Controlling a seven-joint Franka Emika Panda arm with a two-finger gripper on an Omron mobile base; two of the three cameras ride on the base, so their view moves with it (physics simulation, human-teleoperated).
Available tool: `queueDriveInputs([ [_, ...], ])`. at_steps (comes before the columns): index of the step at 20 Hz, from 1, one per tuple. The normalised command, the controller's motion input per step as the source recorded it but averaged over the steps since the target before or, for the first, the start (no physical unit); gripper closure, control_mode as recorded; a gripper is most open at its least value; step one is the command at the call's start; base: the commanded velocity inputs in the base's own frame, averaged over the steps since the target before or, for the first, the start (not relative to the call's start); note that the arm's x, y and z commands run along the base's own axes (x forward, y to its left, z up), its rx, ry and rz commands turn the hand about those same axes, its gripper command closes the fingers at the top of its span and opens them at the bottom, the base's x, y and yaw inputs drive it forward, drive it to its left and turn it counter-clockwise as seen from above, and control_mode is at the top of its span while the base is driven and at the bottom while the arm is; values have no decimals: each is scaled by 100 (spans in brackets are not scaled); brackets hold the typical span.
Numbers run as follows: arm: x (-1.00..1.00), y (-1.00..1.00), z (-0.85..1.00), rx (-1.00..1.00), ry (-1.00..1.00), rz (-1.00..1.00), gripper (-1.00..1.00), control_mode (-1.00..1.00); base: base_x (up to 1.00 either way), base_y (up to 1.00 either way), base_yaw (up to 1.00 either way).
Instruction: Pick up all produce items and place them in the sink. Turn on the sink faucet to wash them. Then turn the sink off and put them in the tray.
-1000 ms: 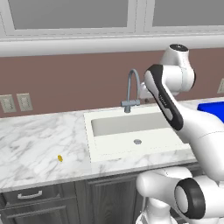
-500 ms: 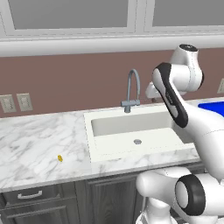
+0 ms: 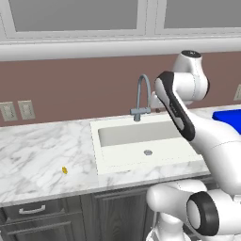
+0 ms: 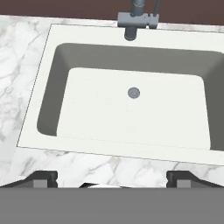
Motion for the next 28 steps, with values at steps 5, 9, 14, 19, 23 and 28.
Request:
queueDriveInputs([
  [5,0,0,-3,0,0,0,-100,-100,0,0,0],
  [9,0,-2,-3,0,0,0,-100,-100,0,0,0],
  [14,0,-18,-3,0,0,-1,-100,100,0,-10,0],
  [19,0,0,0,0,0,0,-100,100,0,-61,0],
  [23,0,0,0,0,0,0,-100,100,0,-59,0],
  [28,0,0,0,0,0,0,-100,100,8,-54,0],
])
